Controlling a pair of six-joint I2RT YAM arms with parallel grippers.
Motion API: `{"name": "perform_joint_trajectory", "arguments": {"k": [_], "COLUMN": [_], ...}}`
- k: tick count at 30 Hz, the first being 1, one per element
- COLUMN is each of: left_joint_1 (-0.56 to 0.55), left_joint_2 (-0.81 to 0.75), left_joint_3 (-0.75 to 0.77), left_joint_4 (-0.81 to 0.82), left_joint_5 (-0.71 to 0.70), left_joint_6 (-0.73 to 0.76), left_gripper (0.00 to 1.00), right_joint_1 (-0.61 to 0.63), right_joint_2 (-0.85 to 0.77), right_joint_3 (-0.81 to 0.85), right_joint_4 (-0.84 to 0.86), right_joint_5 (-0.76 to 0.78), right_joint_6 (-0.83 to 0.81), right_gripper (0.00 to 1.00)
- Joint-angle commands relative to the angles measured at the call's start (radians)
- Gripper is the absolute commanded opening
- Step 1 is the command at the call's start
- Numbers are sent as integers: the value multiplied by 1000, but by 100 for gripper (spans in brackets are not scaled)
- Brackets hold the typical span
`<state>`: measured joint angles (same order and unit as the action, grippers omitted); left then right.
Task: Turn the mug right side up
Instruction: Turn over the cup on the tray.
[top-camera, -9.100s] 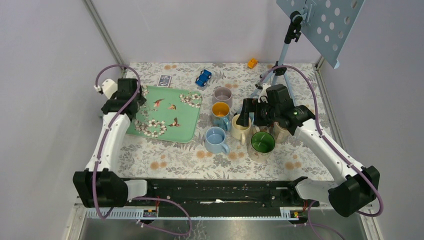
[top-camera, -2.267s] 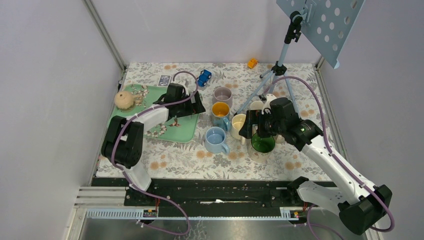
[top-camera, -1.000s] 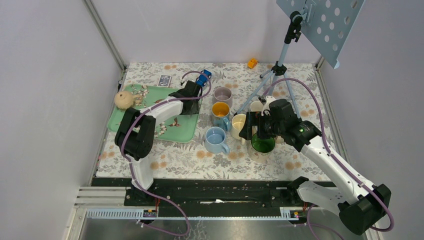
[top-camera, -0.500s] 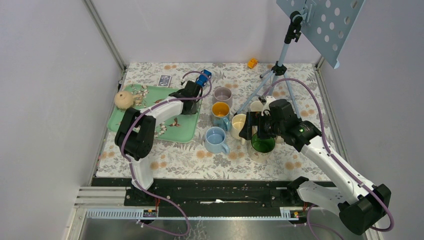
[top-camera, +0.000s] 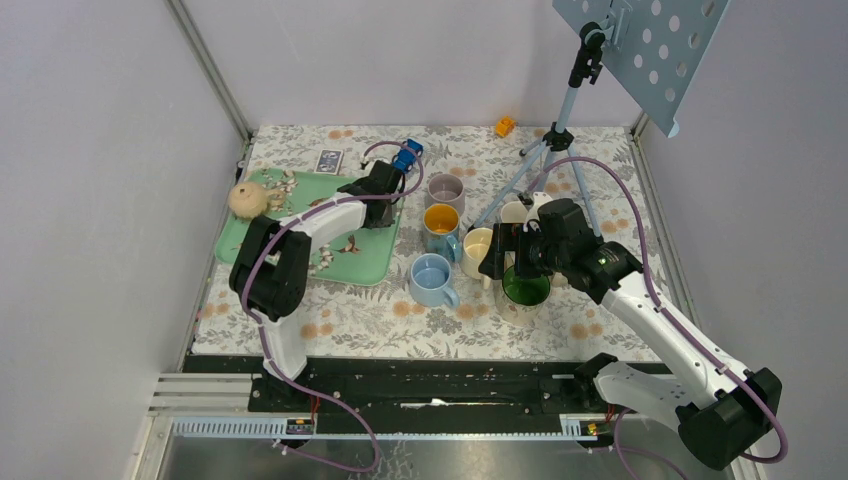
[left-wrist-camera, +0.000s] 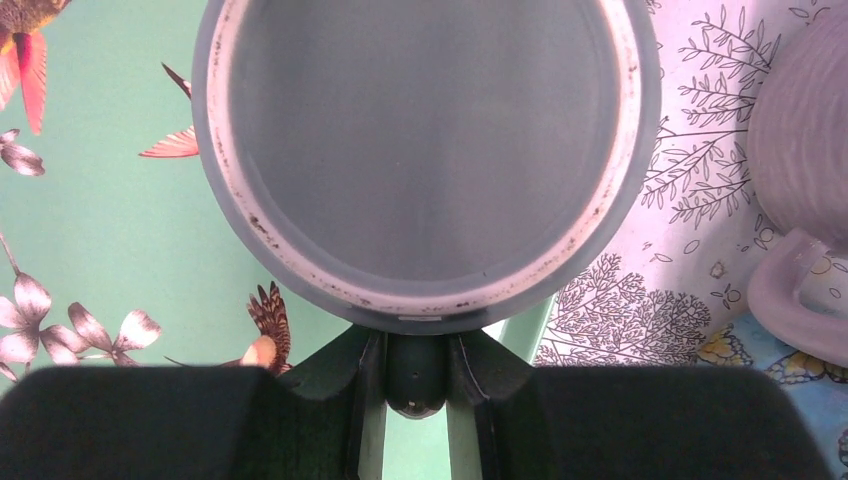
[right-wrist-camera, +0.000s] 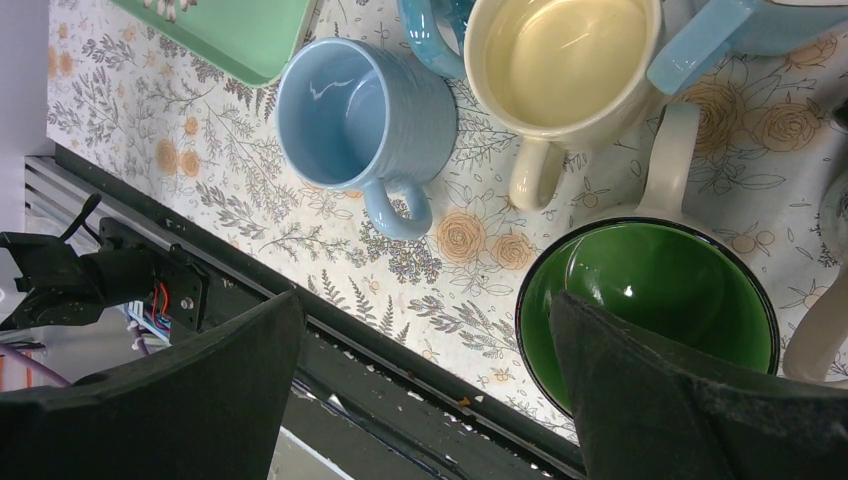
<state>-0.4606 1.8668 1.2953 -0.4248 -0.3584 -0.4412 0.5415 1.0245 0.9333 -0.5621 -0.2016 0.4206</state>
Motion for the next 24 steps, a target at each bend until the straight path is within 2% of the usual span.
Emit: {"name": "perform_joint_trajectory", "arguments": {"k": [1, 24], "left_joint_1": [-3, 4], "left_joint_2": [-95, -191], "left_joint_3": [24, 41], "left_joint_4": [62, 84], "left_joint_5": [-50, -28], "left_joint_6": [3, -39], "left_gripper": [0, 0], "right_joint_1": [9, 8], "right_joint_2": [-20, -26], "right_joint_3": [-4, -34], "right_joint_4": [40, 107], "right_joint_5": [12, -25], "right_joint_6": [11, 72], "right_gripper": [100, 100]}}
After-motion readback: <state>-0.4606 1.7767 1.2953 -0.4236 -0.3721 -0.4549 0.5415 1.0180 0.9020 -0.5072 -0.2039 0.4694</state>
